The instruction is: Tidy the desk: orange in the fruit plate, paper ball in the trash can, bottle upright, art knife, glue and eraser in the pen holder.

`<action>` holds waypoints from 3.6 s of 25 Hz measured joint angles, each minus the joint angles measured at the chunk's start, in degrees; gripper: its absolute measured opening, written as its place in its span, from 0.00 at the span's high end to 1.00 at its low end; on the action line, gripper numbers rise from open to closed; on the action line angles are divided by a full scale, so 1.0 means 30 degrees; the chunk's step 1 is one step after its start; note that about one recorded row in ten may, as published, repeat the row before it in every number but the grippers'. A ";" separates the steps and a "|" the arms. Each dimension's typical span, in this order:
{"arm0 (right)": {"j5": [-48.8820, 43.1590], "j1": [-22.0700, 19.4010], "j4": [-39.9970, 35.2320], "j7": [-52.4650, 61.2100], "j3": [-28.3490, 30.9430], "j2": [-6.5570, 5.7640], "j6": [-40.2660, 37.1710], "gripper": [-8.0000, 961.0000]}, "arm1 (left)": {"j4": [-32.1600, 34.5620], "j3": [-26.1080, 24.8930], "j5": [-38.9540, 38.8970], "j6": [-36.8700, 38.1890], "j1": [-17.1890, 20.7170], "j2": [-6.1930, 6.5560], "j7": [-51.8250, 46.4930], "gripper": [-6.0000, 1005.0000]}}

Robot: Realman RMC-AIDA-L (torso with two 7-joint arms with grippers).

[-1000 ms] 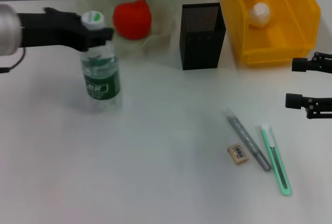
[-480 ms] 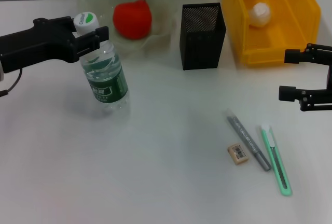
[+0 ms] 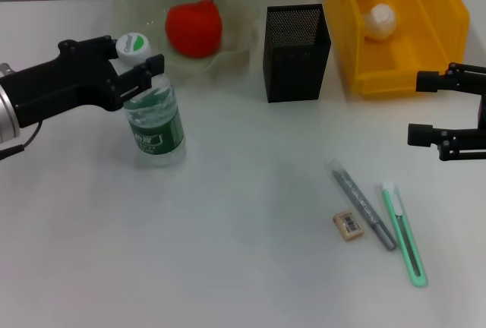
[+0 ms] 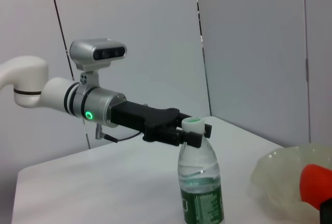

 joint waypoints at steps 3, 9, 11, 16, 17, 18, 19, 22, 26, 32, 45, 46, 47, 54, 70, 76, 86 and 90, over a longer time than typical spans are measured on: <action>-0.0011 0.0028 -0.0001 0.0001 0.0000 0.0000 0.0008 0.13 | -0.0422 0.0015 -0.0018 0.0032 -0.0087 -0.0003 0.0629 0.56; -0.0070 0.0098 -0.0001 0.0009 0.0000 0.0000 0.0065 0.13 | -0.0947 -0.0007 -0.0168 0.0037 -0.0175 -0.0018 0.0865 0.56; -0.0075 0.0135 -0.0001 0.0012 0.0000 0.0000 0.0071 0.13 | -0.1025 -0.0044 -0.0253 0.0083 -0.0164 -0.0012 0.0953 0.54; -0.0132 0.0230 -0.0001 0.0016 -0.0004 0.0000 0.0097 0.13 | -0.0996 -0.0015 -0.1237 0.0224 0.0108 0.0057 0.1273 0.47; -0.0137 0.0229 -0.0001 0.0015 -0.0010 0.0000 0.0098 0.13 | -0.0982 -0.0018 -0.1284 0.0318 0.0129 0.0061 0.1299 0.45; -0.0141 0.0229 -0.0001 0.0015 -0.0016 0.0000 0.0098 0.13 | -0.0981 -0.0032 -0.1286 0.0404 0.0138 0.0062 0.1317 0.43; -0.0143 0.0227 -0.0003 0.0027 -0.0023 0.0000 0.0098 0.13 | -0.0981 -0.0063 -0.1290 0.0493 0.0164 0.0062 0.1362 0.41; -0.0149 0.0244 -0.0193 0.0442 -0.0033 0.0000 0.0097 0.13 | -0.0828 -0.0305 -0.1390 0.0827 0.0349 0.0053 0.1496 0.35; -0.0195 0.0307 -0.1106 0.1816 -0.0473 -0.0002 0.0109 0.13 | -0.0758 -0.2182 -0.2204 0.3111 0.0738 0.0074 0.1999 0.26; -0.2077 0.0375 -0.6174 0.8148 -0.5142 0.0020 0.0957 0.13 | -0.3797 -0.7785 -0.2708 0.9663 0.0755 0.0281 0.4681 0.19; -1.3310 0.5721 -0.9148 2.3701 -1.2832 0.0030 0.0760 0.13 | -0.7969 -1.0306 -0.2632 1.2967 0.2479 0.1560 0.7963 0.19; -1.3310 0.5721 -0.9148 2.3701 -1.2832 0.0030 0.0760 0.13 | -0.7969 -1.0306 -0.2632 1.2967 0.2479 0.1560 0.7963 0.19; -1.3799 0.6009 -0.8716 2.4363 -1.3102 0.0028 0.0639 0.13 | -0.7979 -1.0307 -0.2627 1.3051 0.2563 0.1629 0.7976 0.19; -1.4791 0.6543 -0.6368 2.7337 -1.6364 0.0163 0.1098 0.13 | -0.8010 -1.0348 -0.2345 1.3307 0.2694 0.2144 0.8008 0.19; -1.5705 0.6053 -0.2413 2.7451 -1.7051 0.0159 0.4771 0.14 | -0.8067 -1.0367 -0.2098 1.3034 0.2362 0.1996 0.8018 0.19; -1.5644 0.6050 -0.1786 2.7367 -1.7305 0.0179 0.5740 0.14 | -0.8099 -1.0366 -0.2099 1.2969 0.2352 0.1971 0.8017 0.19; -1.5398 0.6151 -0.1147 2.7355 -1.8068 0.0227 0.6660 0.16 | -0.8376 -1.0366 -0.2114 1.2817 0.2211 0.1963 0.8017 0.19; -1.5356 0.6358 -0.0735 2.7355 -1.8079 0.0207 0.6878 0.16 | -0.8464 -1.0365 -0.2120 1.2796 0.2145 0.1964 0.8017 0.19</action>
